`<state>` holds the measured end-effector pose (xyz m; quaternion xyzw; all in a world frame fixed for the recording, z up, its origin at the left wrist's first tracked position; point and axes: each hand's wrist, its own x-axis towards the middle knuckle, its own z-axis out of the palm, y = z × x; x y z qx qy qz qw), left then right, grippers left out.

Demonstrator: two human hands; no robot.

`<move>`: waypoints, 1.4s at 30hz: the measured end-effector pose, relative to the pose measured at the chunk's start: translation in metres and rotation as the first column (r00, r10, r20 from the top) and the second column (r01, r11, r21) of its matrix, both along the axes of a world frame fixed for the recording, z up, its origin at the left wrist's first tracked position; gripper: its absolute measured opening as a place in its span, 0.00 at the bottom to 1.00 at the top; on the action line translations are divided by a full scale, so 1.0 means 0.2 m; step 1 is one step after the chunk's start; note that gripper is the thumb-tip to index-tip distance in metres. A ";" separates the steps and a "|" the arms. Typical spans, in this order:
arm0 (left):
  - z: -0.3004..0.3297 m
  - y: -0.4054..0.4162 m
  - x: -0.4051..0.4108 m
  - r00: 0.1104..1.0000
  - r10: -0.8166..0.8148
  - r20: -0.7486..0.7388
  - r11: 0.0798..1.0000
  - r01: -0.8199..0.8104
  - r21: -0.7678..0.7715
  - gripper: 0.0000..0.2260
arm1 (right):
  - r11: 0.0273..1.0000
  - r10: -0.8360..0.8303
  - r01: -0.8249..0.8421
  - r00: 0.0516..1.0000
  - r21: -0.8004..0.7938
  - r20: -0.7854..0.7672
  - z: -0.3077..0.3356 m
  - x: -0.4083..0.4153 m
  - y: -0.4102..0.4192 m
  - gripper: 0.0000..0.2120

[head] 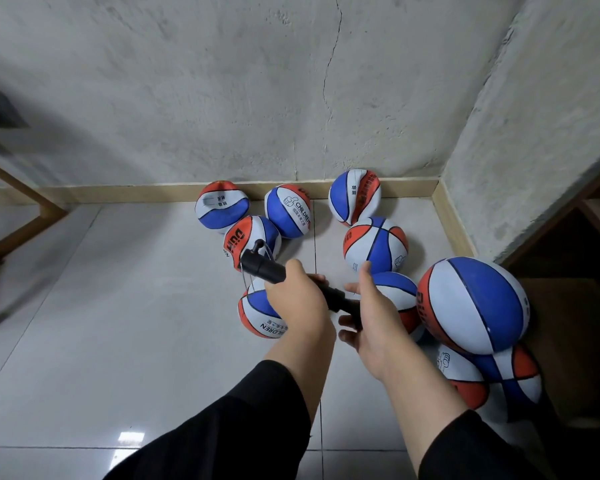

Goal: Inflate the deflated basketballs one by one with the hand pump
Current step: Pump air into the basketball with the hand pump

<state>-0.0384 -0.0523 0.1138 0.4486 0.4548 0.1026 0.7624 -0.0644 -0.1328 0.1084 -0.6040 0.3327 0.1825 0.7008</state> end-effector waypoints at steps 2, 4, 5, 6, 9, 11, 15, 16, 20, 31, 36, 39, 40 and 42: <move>0.00 -0.02 0.00 1.000 0.002 0.019 1.000 -0.002 -0.012 0.12 | 0.998 0.015 -0.014 1.000 -0.061 0.023 0.01 0.00 0.02 0.28; 0.00 -0.02 0.00 1.000 0.001 0.025 1.000 -0.001 -0.031 0.12 | 0.995 0.010 -0.006 0.999 -0.096 0.044 0.01 0.01 0.03 0.26; 0.01 -0.02 0.00 1.000 0.001 0.025 0.999 0.000 -0.041 0.13 | 0.993 0.003 0.005 0.998 -0.119 0.061 0.00 0.01 0.04 0.26; 0.01 -0.01 0.01 1.000 -0.005 0.022 0.999 0.006 -0.047 0.14 | 0.987 -0.007 0.021 0.996 -0.156 0.087 0.00 0.02 0.04 0.26; 0.04 0.03 0.04 1.000 -0.026 0.011 0.998 0.026 -0.050 0.14 | 0.964 -0.051 0.087 0.988 -0.252 0.148 -0.02 0.04 0.02 0.28; 0.05 0.08 0.06 1.000 -0.008 0.007 0.999 0.008 -0.044 0.14 | 0.955 -0.115 0.151 0.982 -0.257 0.150 -0.03 0.04 -0.02 0.29; 0.02 0.15 0.08 1.000 0.006 0.001 1.000 -0.006 -0.007 0.14 | 0.949 -0.084 0.122 0.987 -0.291 0.139 -0.06 0.02 -0.08 0.27; 0.02 0.14 0.08 1.000 0.011 0.005 1.000 -0.011 -0.016 0.15 | 0.945 -0.055 0.101 0.987 -0.312 0.152 -0.07 0.03 -0.07 0.27; 0.01 0.05 0.05 0.998 0.034 0.049 0.997 -0.030 -0.077 0.16 | 0.921 0.053 0.033 0.977 -0.388 0.209 -0.04 0.02 0.02 0.34; 0.06 -0.01 0.02 0.998 -0.030 0.061 0.992 0.037 -0.120 0.13 | 0.878 0.018 0.104 0.968 -0.467 0.249 0.00 0.03 -0.02 0.29; 0.01 0.15 0.08 0.999 0.038 0.008 0.994 -0.037 -0.101 0.08 | 0.863 -0.067 0.158 0.977 -0.480 0.201 -0.07 0.01 -0.16 0.29; -0.01 0.12 0.06 1.000 0.030 -0.004 0.994 -0.030 -0.108 0.12 | 0.875 -0.036 0.125 0.980 -0.468 0.196 -0.08 0.00 -0.13 0.27; -0.02 0.09 0.05 1.000 0.028 -0.005 0.993 -0.028 -0.117 0.15 | 0.878 -0.032 0.121 0.980 -0.462 0.196 -0.07 0.00 -0.11 0.27; -0.02 0.04 0.03 0.999 0.041 0.007 0.991 -0.039 -0.124 0.19 | 0.880 -0.030 0.119 0.980 -0.459 0.198 -0.04 0.02 -0.07 0.27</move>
